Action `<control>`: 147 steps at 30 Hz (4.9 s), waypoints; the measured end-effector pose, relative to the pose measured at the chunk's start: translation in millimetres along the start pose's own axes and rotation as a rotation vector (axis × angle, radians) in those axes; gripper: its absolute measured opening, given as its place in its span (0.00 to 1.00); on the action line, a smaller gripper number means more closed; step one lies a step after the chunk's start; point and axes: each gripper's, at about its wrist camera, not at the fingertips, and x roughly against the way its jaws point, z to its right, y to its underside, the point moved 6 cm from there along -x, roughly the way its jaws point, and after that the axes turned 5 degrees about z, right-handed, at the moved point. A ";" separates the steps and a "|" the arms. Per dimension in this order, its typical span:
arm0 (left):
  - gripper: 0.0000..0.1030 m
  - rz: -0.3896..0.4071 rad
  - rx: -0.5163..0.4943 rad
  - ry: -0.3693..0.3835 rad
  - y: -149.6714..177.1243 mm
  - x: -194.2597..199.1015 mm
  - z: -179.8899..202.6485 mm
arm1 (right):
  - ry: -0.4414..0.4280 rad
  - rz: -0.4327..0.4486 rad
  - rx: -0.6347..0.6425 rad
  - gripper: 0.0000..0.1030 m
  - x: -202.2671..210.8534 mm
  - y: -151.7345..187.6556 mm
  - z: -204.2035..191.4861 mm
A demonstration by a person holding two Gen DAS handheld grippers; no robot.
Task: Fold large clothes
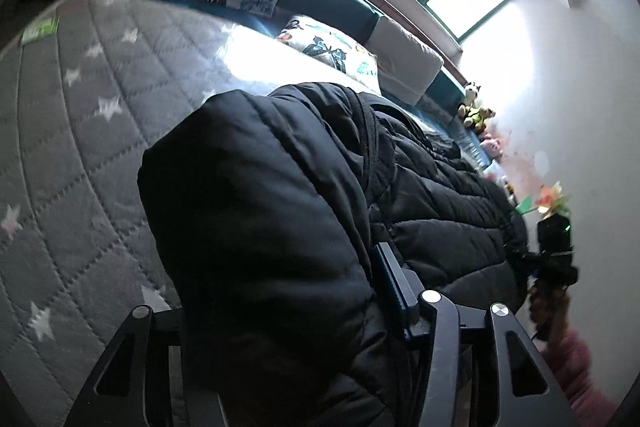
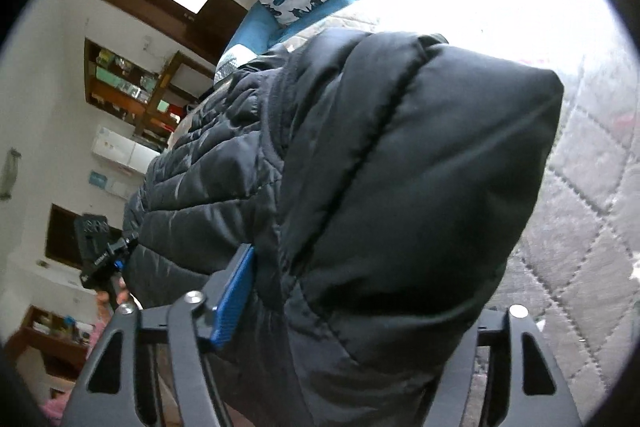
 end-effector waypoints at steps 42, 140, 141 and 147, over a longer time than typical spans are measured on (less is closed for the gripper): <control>0.38 0.095 -0.266 -0.257 6.2 11.8 54.0 | 0.188 0.083 0.169 0.47 16.1 9.3 -42.8; 1.00 0.232 -0.547 -0.269 119.5 68.5 268.0 | 0.722 0.504 0.196 0.93 142.7 132.8 -67.7; 1.00 0.234 -0.549 -0.270 120.2 70.3 268.4 | 0.719 0.506 0.195 0.93 143.0 133.4 -68.3; 1.00 0.245 -0.555 -0.278 118.8 76.7 267.1 | 0.711 0.523 0.188 0.93 147.7 134.2 -70.3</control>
